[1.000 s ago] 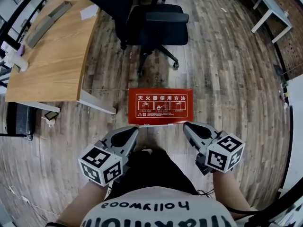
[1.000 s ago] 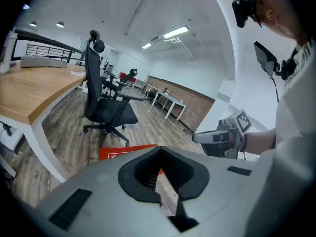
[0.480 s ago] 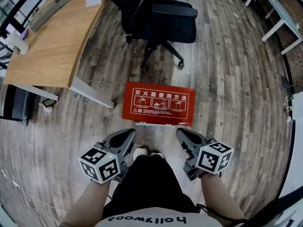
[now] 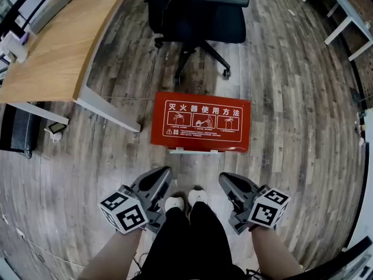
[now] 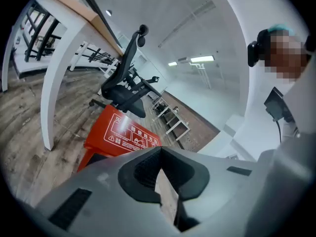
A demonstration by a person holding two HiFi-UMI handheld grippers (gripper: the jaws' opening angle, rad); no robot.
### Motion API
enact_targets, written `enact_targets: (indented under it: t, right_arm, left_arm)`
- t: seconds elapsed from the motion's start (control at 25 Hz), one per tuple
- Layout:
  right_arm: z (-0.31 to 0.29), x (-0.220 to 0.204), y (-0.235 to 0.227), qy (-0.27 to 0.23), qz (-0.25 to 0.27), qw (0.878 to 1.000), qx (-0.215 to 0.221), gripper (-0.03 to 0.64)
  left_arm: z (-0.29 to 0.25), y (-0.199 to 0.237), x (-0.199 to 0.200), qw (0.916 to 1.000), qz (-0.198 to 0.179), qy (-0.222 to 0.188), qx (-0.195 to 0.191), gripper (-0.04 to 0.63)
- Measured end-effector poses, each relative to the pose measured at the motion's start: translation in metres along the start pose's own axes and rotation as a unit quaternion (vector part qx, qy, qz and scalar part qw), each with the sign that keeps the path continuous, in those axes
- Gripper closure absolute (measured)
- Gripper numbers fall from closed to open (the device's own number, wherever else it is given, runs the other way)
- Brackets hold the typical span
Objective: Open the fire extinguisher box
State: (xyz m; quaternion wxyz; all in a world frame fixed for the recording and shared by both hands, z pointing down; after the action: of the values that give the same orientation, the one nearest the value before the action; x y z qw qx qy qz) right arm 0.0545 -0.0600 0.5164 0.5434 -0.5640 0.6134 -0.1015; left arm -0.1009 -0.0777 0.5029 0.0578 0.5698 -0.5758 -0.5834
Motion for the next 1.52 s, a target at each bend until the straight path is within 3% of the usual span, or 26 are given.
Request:
enact_targets:
  t: [0.32, 0.6, 0.84, 0.92, 0.96, 1.0, 1.04, 1.08, 1.2, 1.36, 1.52]
  right_arm:
    - [-0.026, -0.027, -0.032, -0.040, -0.013, 0.999, -0.030, 0.607]
    - [-0.043, -0.049, -0.049, -0.052, 0.006, 0.998, -0.022, 0.606]
    - [-0.071, -0.067, -0.083, -0.068, 0.027, 0.997, 0.017, 0.598]
    - [-0.080, -0.068, -0.092, -0.072, 0.042, 0.996, 0.037, 0.540]
    - [-0.085, -0.069, -0.096, -0.072, 0.049, 0.995, 0.049, 0.495]
    - [-0.090, -0.069, -0.100, -0.072, 0.055, 0.994, 0.060, 0.491]
    - [-0.095, -0.069, -0.103, -0.071, 0.062, 0.993, 0.070, 0.488]
    - [-0.100, -0.070, -0.107, -0.071, 0.070, 0.992, 0.077, 0.485]
    - [-0.109, -0.066, -0.118, -0.082, 0.094, 0.987, 0.099, 0.477]
    - [-0.108, -0.058, -0.128, -0.112, 0.106, 0.978, 0.139, 0.476]
    - [-0.108, -0.053, -0.140, -0.132, 0.111, 0.972, 0.160, 0.472]
  left_arm:
    - [-0.008, 0.033, -0.017, 0.9985, 0.015, 0.007, -0.053, 0.588]
    - [-0.022, 0.048, -0.030, 0.9939, -0.015, -0.025, -0.106, 0.588]
    - [-0.049, 0.083, -0.074, 0.9933, -0.040, -0.026, -0.105, 0.584]
    - [-0.062, 0.096, -0.087, 0.9931, -0.063, -0.028, -0.095, 0.583]
    - [-0.068, 0.101, -0.094, 0.9925, -0.074, -0.024, -0.094, 0.564]
    - [-0.075, 0.107, -0.100, 0.9919, -0.080, -0.019, -0.097, 0.491]
    - [-0.082, 0.113, -0.103, 0.9915, -0.079, -0.018, -0.102, 0.431]
    - [-0.088, 0.118, -0.104, 0.9911, -0.073, -0.023, -0.109, 0.420]
    - [-0.104, 0.128, -0.097, 0.9866, -0.061, -0.058, -0.140, 0.416]
    - [-0.120, 0.127, -0.092, 0.9739, -0.082, -0.084, -0.194, 0.416]
    - [-0.129, 0.139, -0.086, 0.9696, -0.103, -0.104, -0.196, 0.416]
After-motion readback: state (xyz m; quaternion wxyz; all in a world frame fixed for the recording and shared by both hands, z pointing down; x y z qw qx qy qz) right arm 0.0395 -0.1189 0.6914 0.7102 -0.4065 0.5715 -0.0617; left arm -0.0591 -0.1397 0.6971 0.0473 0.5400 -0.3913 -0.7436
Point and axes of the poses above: the fingertips, and each gripper's own axes: z backward along the fingers, y to its left, x out of its top, the point moved 1 cm from there along z, backward along the fingers, and after that the axes turned 3 degrees about y, right-handed, at the moved point
